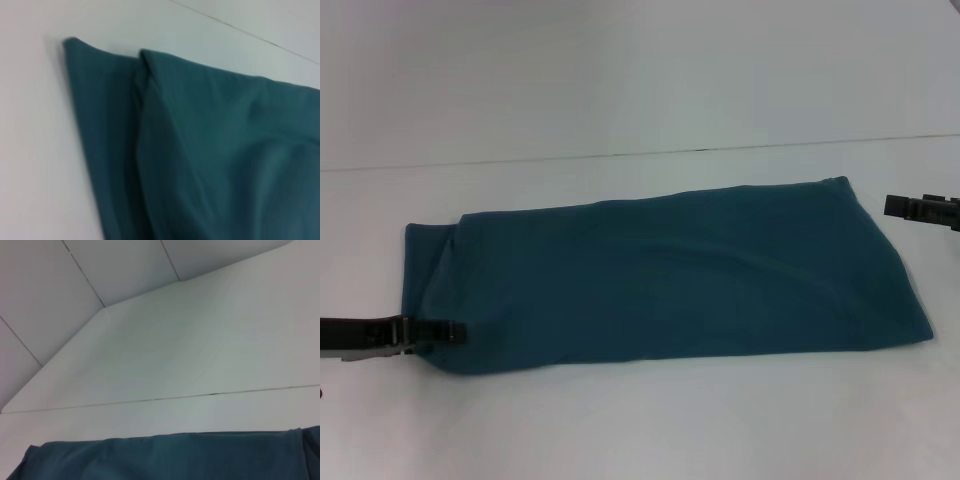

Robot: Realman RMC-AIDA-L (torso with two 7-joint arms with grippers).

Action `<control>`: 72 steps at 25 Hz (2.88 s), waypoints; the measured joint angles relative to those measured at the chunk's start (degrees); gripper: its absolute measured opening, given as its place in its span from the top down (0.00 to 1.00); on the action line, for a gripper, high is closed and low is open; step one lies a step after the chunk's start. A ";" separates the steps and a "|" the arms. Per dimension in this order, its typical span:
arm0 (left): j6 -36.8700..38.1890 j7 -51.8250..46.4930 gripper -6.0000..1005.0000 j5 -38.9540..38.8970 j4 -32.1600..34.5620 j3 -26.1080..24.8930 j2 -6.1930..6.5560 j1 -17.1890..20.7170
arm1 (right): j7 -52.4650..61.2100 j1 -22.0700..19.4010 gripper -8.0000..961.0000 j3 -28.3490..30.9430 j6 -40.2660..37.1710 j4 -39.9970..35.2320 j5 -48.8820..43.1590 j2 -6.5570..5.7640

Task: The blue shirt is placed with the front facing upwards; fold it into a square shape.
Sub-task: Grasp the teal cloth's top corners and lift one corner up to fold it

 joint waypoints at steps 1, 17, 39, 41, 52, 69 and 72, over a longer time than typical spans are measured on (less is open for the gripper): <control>-0.57 0.03 0.14 0.06 0.00 0.26 -0.05 0.06 | 0.00 0.01 0.04 0.02 0.00 0.00 0.01 0.00; -2.50 -0.49 0.69 0.08 0.46 4.32 -0.49 0.08 | 0.00 0.08 0.04 0.06 0.00 0.00 0.18 0.15; 1.22 3.29 0.96 -1.61 4.53 -2.74 0.25 3.11 | -4.40 1.85 0.05 -0.37 0.63 0.82 0.14 4.45; 3.13 4.53 0.96 -2.10 4.94 -4.49 0.46 3.37 | -4.80 2.46 0.05 -0.54 1.05 0.92 0.04 5.10; 11.81 12.31 0.96 -9.65 4.70 -9.87 1.11 4.21 | -9.86 6.49 0.15 -1.76 6.24 7.03 1.74 8.30; 14.58 13.75 0.96 -13.74 4.59 -10.55 1.54 3.99 | -26.08 11.11 0.89 -12.01 11.22 19.40 4.82 8.56; 15.53 14.02 0.96 -14.95 4.67 -10.54 1.54 4.15 | -27.59 11.02 0.94 -14.13 10.64 19.19 4.78 8.50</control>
